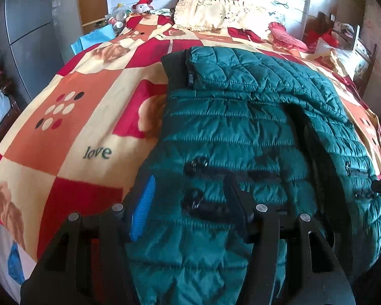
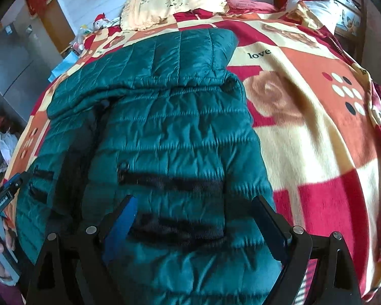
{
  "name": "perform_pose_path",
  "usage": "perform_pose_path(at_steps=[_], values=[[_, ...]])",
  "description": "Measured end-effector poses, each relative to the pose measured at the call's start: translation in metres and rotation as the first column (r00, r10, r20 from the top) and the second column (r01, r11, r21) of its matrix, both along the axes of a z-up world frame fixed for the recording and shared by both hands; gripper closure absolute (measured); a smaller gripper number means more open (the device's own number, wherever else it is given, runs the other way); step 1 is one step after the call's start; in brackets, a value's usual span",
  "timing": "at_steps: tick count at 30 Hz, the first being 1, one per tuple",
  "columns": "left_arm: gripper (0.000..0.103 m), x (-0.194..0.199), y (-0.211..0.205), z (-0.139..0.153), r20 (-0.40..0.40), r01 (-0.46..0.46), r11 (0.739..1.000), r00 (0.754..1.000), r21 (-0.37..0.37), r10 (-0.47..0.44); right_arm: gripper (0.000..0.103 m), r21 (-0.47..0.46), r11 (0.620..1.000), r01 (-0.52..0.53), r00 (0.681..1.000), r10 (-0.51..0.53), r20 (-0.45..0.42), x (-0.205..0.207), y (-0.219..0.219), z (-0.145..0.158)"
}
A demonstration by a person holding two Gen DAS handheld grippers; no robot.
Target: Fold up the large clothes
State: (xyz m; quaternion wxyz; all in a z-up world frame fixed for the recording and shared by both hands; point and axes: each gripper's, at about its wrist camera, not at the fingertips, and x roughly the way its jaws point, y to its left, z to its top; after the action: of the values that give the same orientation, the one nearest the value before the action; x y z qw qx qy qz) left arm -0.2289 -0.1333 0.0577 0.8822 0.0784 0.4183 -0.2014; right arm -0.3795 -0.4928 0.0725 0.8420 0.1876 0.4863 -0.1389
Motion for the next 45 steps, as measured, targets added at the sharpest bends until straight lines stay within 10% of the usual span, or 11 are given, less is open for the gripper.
perform_pose_path(at_steps=[45], values=[[0.047,-0.018,0.091,-0.017,-0.235,-0.051,0.990,0.972,-0.134,0.018,0.006,0.085,0.988,0.128,0.991,-0.125,-0.037,-0.115,-0.032,-0.007]])
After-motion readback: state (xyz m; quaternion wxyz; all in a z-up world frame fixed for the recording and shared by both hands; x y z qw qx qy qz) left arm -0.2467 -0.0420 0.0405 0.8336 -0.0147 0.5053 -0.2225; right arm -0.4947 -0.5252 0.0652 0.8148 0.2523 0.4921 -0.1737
